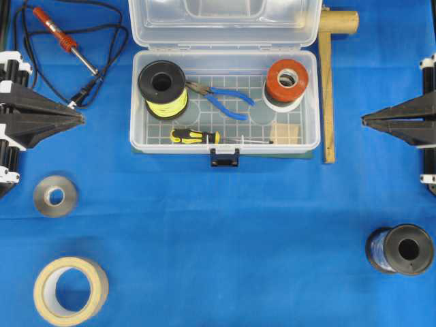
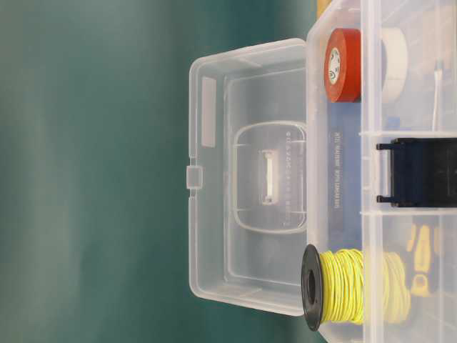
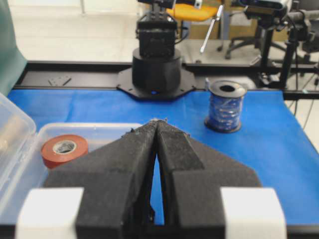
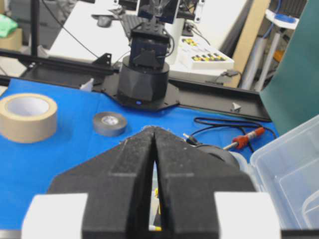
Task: Pick the nipper from the toolbox among several items.
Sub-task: 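Move the right gripper over the blue-handled pliers in the toolbox, then lower the right gripper and close it on the pliers' blue handles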
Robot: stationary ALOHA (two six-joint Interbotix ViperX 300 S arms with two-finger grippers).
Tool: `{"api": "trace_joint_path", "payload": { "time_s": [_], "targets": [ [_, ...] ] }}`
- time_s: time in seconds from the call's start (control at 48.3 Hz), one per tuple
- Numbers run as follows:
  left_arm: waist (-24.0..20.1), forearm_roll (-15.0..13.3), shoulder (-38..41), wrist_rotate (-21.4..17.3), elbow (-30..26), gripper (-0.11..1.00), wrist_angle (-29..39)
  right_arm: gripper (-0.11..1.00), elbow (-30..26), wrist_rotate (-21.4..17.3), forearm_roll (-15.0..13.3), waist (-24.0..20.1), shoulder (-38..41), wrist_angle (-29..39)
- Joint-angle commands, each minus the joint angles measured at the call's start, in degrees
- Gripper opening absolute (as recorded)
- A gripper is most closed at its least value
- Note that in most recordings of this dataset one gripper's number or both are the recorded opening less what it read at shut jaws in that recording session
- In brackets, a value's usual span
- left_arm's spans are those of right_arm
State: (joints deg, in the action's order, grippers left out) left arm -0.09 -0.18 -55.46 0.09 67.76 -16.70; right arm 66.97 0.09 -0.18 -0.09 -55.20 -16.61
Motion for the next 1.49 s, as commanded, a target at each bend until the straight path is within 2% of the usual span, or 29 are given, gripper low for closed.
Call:
{"api": "trace_joint_path", "payload": {
  "time_s": [0.0,0.145,0.29,0.435,0.58,0.663,0.746,0.829,0.87,1.015,1.223,1.471],
  "targets": [
    [0.0,-2.81,0.62,0.53,-0.26,0.0,-0.18,0.0,-1.58,0.35,0.09,0.88,0.53,-0.35],
    [0.0,-2.72,0.44,-0.18,-0.26,0.0,0.18,0.0,-6.86,-0.26,0.09,4.48,3.87,6.15],
    [0.0,-2.72,0.0,-0.44,-0.26,0.0,0.44,0.0,-13.45,-0.7,0.0,10.2,10.37,14.24],
    [0.0,-2.72,-0.09,-0.44,-0.26,0.0,0.53,0.0,-19.78,-0.79,0.09,13.62,19.6,19.78],
    [0.0,-2.55,-0.26,-0.44,-0.26,0.0,0.53,0.03,-25.93,-0.53,0.09,14.94,29.79,25.58],
    [-0.09,-2.55,-0.26,-0.53,-0.26,0.0,0.53,0.22,-30.41,-0.09,0.0,15.38,36.83,29.88],
    [-0.09,-2.72,-0.26,-0.53,-0.18,0.0,0.53,0.48,-34.28,0.26,-0.62,15.56,42.36,33.66],
    [-0.09,-2.72,-0.44,-0.53,-0.09,0.0,0.53,0.71,-37.09,0.26,-1.41,15.91,47.64,34.8],
    [-0.09,-2.72,-0.44,-0.53,0.0,0.0,0.53,0.78,-38.14,0.26,-1.58,16.08,50.01,34.89],
    [-0.18,-2.55,-0.53,-0.53,0.09,0.0,0.53,0.66,-41.13,0.26,-1.67,16.52,58.45,34.8],
    [-0.79,-2.72,-0.53,-0.53,0.35,0.0,0.53,0.68,-44.21,0.26,-1.49,16.52,66.45,34.01],
    [-1.67,-2.72,-0.44,-0.44,0.79,0.0,0.53,0.67,-45.88,0.18,-1.49,16.96,72.51,32.7]
  ]
}}
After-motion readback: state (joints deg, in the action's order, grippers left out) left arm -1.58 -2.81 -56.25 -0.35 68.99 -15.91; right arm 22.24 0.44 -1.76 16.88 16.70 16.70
